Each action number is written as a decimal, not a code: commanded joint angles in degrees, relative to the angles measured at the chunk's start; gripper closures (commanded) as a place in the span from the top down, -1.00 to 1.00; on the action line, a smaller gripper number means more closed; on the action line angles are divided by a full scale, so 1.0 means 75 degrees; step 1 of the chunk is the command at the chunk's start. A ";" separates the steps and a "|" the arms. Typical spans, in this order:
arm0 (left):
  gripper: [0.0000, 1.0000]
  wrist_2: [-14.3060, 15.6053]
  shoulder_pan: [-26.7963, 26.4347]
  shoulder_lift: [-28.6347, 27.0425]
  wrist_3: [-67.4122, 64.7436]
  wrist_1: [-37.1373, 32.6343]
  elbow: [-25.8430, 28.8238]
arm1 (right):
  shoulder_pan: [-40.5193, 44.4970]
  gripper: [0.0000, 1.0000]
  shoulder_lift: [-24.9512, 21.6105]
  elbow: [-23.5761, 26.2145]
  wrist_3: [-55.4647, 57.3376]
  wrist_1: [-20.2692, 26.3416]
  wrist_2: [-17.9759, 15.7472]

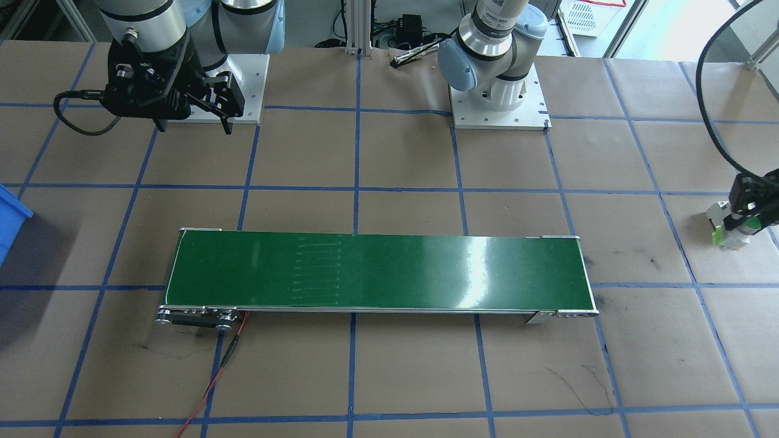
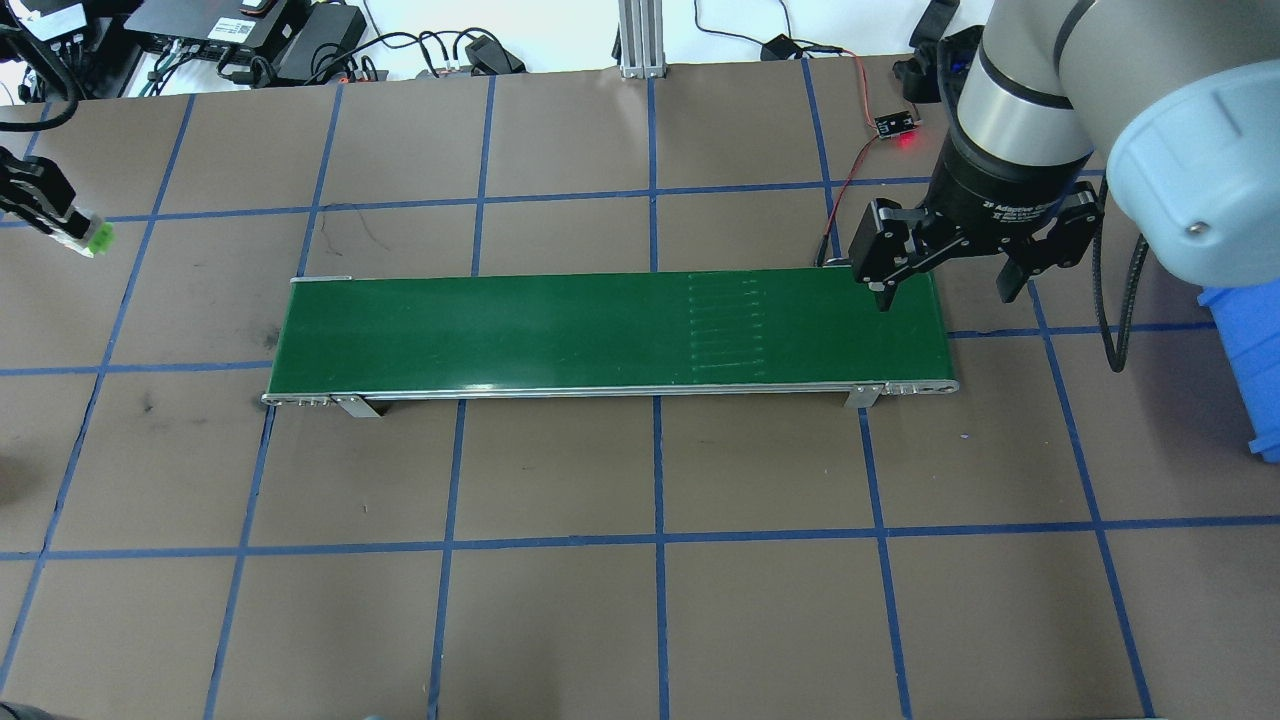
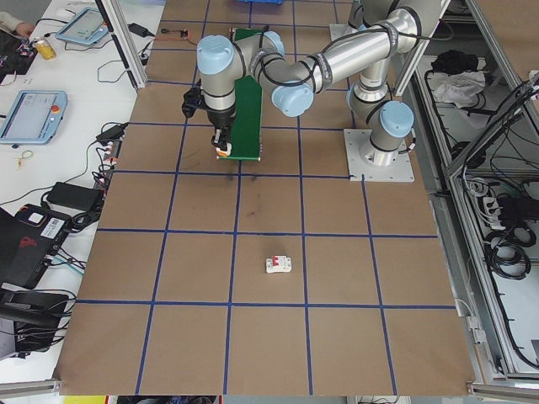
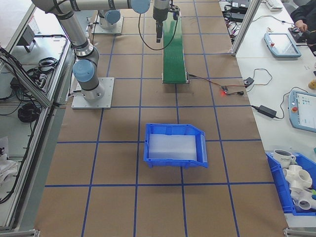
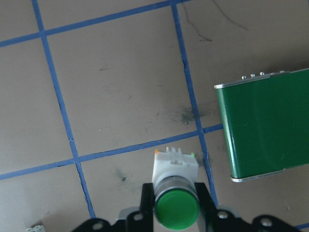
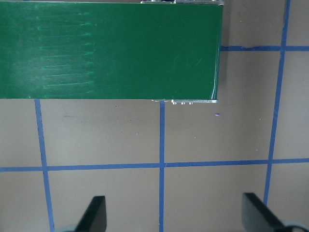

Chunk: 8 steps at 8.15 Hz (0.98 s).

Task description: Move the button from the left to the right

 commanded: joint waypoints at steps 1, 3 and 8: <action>-1.00 0.0171 -0.0747 0.0021 0.2058 -0.0139 -0.0131 | 0.0000 1.00 0.0000 0.0000 -0.0004 0.0000 0.0000; -1.00 0.0195 -0.1636 0.0044 0.3993 0.0023 -0.0760 | 0.0000 1.00 0.0000 0.0000 -0.0004 0.0012 -0.0023; -1.00 0.0195 -0.2203 0.0115 0.5768 0.0821 -0.1898 | 0.0000 1.00 0.0000 0.0000 0.0008 0.0023 -0.0023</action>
